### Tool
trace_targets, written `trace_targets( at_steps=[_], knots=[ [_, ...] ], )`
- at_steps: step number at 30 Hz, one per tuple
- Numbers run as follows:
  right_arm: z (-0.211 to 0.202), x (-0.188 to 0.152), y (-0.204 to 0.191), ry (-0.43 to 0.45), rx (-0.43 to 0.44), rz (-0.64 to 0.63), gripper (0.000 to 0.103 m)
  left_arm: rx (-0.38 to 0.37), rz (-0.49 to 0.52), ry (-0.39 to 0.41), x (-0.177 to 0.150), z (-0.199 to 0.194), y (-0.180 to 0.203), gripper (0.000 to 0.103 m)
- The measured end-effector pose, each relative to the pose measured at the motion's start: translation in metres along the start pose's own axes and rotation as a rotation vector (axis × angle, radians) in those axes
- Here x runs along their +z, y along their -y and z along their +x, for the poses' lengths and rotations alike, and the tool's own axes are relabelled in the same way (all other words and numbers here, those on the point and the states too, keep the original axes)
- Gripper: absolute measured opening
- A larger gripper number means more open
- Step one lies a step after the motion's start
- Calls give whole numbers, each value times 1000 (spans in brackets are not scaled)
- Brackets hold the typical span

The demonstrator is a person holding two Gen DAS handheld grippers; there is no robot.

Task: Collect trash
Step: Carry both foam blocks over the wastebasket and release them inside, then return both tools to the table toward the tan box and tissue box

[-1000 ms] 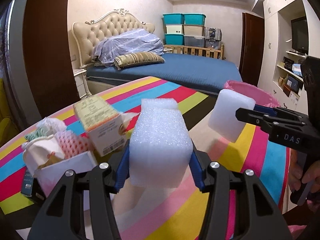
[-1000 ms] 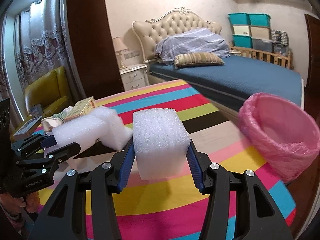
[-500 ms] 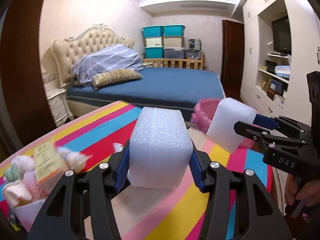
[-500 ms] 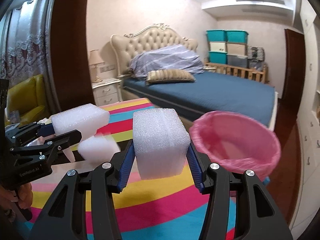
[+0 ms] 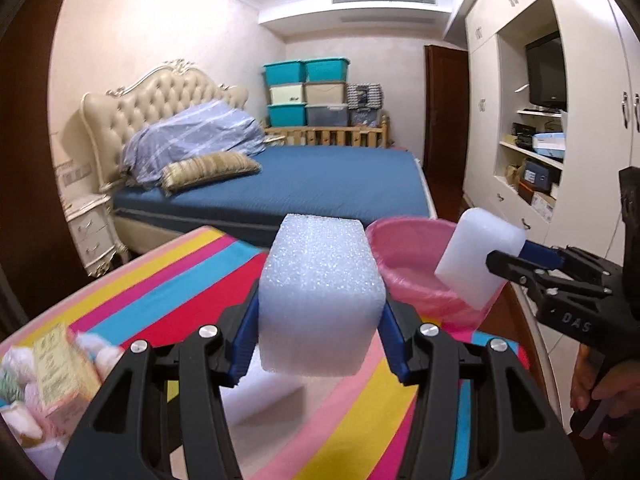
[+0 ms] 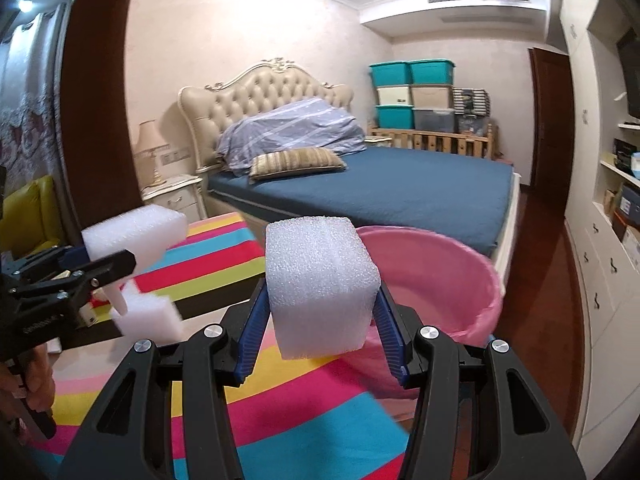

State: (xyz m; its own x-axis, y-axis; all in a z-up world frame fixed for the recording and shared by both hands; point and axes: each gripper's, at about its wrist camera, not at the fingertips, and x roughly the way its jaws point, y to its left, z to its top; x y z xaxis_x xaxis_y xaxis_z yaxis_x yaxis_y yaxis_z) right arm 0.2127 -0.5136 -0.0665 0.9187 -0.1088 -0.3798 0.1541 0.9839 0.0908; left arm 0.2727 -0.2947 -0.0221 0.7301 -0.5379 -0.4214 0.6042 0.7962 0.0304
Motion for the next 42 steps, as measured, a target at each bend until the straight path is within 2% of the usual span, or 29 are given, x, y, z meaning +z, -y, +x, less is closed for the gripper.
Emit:
trace_targets(
  at_steps=[5, 12, 20, 23, 25, 27, 32, 34, 42],
  knots=[
    [4, 11, 32, 19, -45, 20, 49, -62, 34, 22, 21, 30, 26, 52],
    [17, 21, 72, 20, -77, 44, 49, -170, 6, -21, 45, 89, 53, 52],
    [42, 24, 106, 3, -74, 83, 50, -205, 28, -64, 54, 150, 81, 52],
    [50, 22, 112, -2, -69, 89, 51, -216, 2, -83, 55, 169, 86, 53],
    [55, 22, 115, -6, -62, 96, 52, -226, -14, -98, 55, 179, 87, 57],
    [59, 21, 121, -12, -66, 113, 62, -218, -22, -109, 53, 188, 85, 78],
    [56, 16, 135, -13, -83, 152, 65, -173, -1, -116, 44, 187, 81, 81],
    [52, 13, 135, -16, -81, 160, 65, -140, 9, -114, 39, 179, 77, 87],
    [38, 3, 104, -53, -54, 157, 65, -32, 27, -103, 16, 121, 57, 98]
  ],
)
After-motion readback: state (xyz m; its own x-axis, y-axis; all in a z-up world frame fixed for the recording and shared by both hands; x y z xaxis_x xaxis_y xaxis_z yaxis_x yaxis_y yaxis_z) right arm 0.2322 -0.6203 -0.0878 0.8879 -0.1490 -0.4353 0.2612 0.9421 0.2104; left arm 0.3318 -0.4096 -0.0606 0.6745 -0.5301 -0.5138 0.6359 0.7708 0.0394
